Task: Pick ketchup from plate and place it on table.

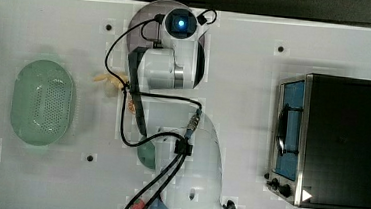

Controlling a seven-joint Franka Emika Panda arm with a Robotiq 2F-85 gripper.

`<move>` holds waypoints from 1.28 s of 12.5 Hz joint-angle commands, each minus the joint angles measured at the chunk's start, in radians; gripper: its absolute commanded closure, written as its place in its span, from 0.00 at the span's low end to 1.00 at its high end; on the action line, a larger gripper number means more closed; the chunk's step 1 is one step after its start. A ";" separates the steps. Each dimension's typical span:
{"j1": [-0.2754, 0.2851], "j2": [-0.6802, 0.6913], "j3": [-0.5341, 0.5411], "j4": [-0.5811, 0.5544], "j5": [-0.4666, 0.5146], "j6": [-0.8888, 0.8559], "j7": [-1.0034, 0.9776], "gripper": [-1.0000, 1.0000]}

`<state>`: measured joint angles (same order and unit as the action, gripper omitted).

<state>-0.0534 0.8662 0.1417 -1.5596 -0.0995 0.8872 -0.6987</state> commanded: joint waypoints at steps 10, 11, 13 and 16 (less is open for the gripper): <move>-0.044 -0.418 0.005 -0.007 0.061 -0.344 0.081 0.41; -0.056 -0.466 0.003 -0.034 0.062 -0.386 0.082 0.41; -0.080 -0.561 0.001 -0.117 0.073 -0.427 0.082 0.41; -0.101 -0.716 -0.009 -0.293 0.103 -0.427 0.083 0.41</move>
<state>-0.1343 0.1103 0.1395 -1.7891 -0.0018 0.4888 -0.6567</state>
